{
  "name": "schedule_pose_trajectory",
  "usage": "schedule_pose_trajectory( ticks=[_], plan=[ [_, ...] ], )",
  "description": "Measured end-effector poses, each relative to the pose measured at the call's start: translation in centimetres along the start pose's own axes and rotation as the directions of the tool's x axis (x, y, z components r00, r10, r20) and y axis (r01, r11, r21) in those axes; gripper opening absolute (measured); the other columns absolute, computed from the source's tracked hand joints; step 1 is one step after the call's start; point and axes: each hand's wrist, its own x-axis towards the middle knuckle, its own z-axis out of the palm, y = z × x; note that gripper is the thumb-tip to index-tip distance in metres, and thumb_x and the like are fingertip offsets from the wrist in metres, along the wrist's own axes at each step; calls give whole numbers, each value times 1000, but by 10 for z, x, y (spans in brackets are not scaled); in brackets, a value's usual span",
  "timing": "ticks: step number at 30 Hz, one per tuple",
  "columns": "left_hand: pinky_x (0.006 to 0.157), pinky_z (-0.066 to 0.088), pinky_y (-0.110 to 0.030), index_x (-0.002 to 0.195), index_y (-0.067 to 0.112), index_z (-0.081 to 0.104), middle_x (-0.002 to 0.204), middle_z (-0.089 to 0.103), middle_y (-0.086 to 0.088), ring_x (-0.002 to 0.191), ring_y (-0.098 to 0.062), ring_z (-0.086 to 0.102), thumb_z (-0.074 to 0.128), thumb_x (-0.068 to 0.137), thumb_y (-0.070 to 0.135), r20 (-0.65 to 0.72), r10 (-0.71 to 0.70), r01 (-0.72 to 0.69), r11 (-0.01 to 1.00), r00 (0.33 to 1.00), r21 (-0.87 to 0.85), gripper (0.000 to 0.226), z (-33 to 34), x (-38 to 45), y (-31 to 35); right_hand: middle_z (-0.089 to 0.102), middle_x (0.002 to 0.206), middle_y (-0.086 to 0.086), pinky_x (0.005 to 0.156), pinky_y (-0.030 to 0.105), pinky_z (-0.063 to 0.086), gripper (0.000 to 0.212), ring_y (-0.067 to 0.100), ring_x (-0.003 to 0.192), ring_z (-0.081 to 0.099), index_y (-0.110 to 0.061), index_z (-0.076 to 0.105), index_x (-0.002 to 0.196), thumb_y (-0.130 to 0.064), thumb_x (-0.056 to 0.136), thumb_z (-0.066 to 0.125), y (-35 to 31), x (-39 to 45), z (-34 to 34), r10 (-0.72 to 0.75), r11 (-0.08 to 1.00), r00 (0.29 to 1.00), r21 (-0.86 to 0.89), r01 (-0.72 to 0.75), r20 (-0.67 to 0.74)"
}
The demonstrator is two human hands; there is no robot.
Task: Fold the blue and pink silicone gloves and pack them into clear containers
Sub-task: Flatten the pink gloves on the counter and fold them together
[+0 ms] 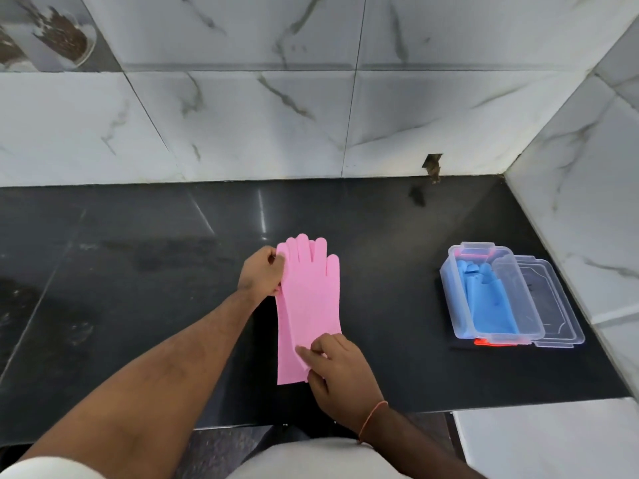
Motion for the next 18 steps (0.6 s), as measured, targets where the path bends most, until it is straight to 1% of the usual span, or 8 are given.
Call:
schedule_pose_trajectory(
  ticks=[2, 4, 5, 7, 10, 13, 16, 18],
  plan=[
    [65, 69, -41, 100, 16, 63, 99, 72, -6, 82, -23, 73, 48, 112, 36, 25, -50, 51, 999, 998, -1, 28, 0, 2, -10, 66, 99, -1, 76, 32, 55, 41, 20, 91, 61, -18, 76, 129, -22, 96, 51, -3, 3, 5, -23, 999, 999, -23, 24, 26],
    [83, 69, -49, 106, 13, 64, 104, 71, -6, 93, -27, 73, 45, 113, 37, 13, -66, 66, 998, 998, -6, 32, 4, 3, -14, 66, 99, 1, 75, 32, 55, 41, 22, 91, 62, -17, 76, 129, -21, 97, 50, -4, 5, 6, -27, 999, 998, -36, 29, 48],
    [91, 66, -49, 109, 11, 65, 107, 71, -7, 99, -29, 73, 43, 114, 39, 2, -61, 61, 998, 998, 6, 35, 5, 2, -14, 67, 99, 1, 75, 33, 55, 40, 23, 91, 62, -17, 76, 129, -20, 97, 52, -5, 5, 6, -28, 999, 998, -42, 30, 62],
    [98, 60, -47, 119, 6, 63, 115, 70, -10, 108, -32, 69, 38, 115, 39, -8, -55, 55, 998, 998, 28, 42, 6, 2, -13, 68, 100, 3, 75, 33, 55, 38, 24, 92, 63, -16, 76, 130, -17, 97, 58, -8, 6, 7, -33, 998, 995, -56, 38, 93],
    [104, 56, -49, 126, 0, 60, 126, 69, -17, 116, -36, 67, 36, 115, 30, 9, -54, 54, 998, 999, 37, 41, 4, 6, -16, 68, 102, 3, 76, 34, 56, 38, 25, 93, 63, -15, 75, 132, -16, 97, 62, -9, 8, 9, -45, 996, 992, -69, 53, 115],
    [105, 56, -51, 128, -3, 60, 128, 69, -19, 118, -38, 67, 36, 114, 24, 21, -56, 55, 997, 998, 48, 39, 1, 9, -17, 68, 104, 5, 74, 37, 56, 39, 28, 94, 63, -14, 74, 133, -15, 97, 60, -11, 12, 13, -54, 994, 991, -87, 65, 126],
    [106, 58, -53, 130, 1, 61, 128, 69, -16, 118, -36, 68, 37, 115, 28, 28, -60, 59, 998, 998, 38, 39, -1, 9, -16, 67, 107, 5, 72, 41, 57, 39, 29, 95, 63, -14, 73, 134, -16, 98, 59, -11, 14, 17, -58, 992, 988, -103, 73, 143],
    [104, 60, -54, 129, 4, 64, 127, 71, -14, 117, -35, 70, 41, 114, 31, 28, -75, 75, 997, 997, -13, 38, -2, 9, -16, 68, 105, 4, 69, 39, 56, 37, 28, 93, 64, -16, 75, 133, -17, 98, 62, -10, 14, 21, -74, 990, 987, -110, 90, 144]
  ],
)
